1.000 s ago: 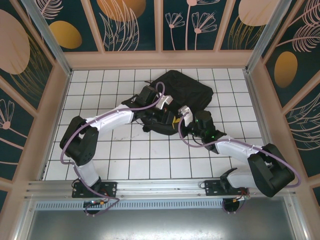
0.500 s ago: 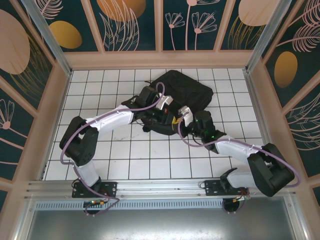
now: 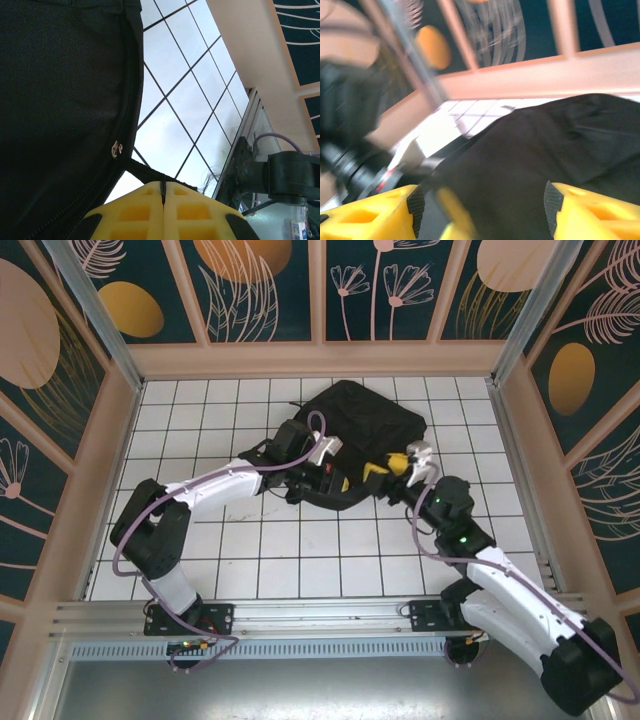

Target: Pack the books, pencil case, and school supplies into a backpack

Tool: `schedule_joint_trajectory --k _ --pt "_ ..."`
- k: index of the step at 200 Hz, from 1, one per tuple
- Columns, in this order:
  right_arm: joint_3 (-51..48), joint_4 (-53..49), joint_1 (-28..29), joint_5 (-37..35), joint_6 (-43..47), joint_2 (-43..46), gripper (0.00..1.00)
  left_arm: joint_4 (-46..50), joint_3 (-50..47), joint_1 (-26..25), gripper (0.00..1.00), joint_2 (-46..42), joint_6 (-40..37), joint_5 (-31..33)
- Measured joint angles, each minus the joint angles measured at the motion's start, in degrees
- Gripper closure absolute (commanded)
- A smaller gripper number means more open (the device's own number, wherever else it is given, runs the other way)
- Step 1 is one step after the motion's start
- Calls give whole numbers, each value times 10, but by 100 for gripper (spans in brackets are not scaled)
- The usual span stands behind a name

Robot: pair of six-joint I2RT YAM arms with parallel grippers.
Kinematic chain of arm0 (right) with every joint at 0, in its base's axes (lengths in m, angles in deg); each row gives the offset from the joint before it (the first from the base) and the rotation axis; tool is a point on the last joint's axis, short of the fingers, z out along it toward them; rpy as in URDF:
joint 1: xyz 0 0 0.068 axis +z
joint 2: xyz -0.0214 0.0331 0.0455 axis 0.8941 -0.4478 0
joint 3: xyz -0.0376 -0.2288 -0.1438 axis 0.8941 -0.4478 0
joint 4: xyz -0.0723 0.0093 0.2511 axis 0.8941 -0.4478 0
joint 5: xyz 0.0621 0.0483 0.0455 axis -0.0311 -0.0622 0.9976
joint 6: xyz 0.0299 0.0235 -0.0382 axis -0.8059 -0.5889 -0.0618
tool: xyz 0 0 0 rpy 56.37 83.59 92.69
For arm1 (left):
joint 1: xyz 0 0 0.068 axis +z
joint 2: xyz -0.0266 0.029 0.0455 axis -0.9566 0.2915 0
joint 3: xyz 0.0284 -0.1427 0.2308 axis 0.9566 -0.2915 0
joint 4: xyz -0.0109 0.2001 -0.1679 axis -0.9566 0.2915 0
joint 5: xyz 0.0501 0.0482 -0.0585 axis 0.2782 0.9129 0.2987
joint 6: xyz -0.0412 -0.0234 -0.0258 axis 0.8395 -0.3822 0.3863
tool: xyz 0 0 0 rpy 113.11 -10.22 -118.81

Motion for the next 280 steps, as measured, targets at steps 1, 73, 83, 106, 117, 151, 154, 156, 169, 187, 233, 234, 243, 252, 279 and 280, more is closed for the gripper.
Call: schedule_joint_trajectory --k 1,73,83,106,117,151,154,156,169,187,233,234,243,252,279,280 --pt "2 -3 -2 -1 -2 0 40 0 0 0 100 0 0 0" --pt "83 -198 -101 9 -178 -137 44 -10 -17 0 100 -23 0 23" --pt "102 -218 -97 27 -183 -174 43 -11 -17 0 100 -23 0 24" --pt "132 -252 -62 27 -165 -229 38 -15 -18 0 100 -23 0 29" --pt "132 -257 -47 27 -154 -232 38 -19 -20 0 100 -23 0 31" --pt "150 -275 -67 54 -226 -269 52 -33 -27 0 100 -23 7 33" --pt "156 -280 -68 56 -235 -278 53 -34 -27 0 100 -23 7 33" --pt "160 -285 -68 57 -244 -285 53 -34 -28 0 100 -23 7 33" --pt "191 -301 -59 67 -292 -327 54 -37 -30 0 100 -23 9 33" --pt "213 -307 -35 81 -352 -360 55 -43 -35 0 100 -25 9 33" --pt "214 -304 4 110 -446 -380 100 -49 -52 0 100 -33 11 31" --pt "214 -304 4 110 -447 -380 100 -49 -52 0 100 -34 11 32" --pt "216 -304 4 110 -456 -383 100 -49 -56 0 100 -38 11 32" --pt "220 -307 3 111 -457 -388 100 -48 -59 0 100 -42 11 34" --pt "231 -315 1 112 -456 -394 100 -42 -71 0 100 -62 10 46" --pt "231 -315 1 112 -456 -394 100 -42 -72 0 100 -63 9 47"
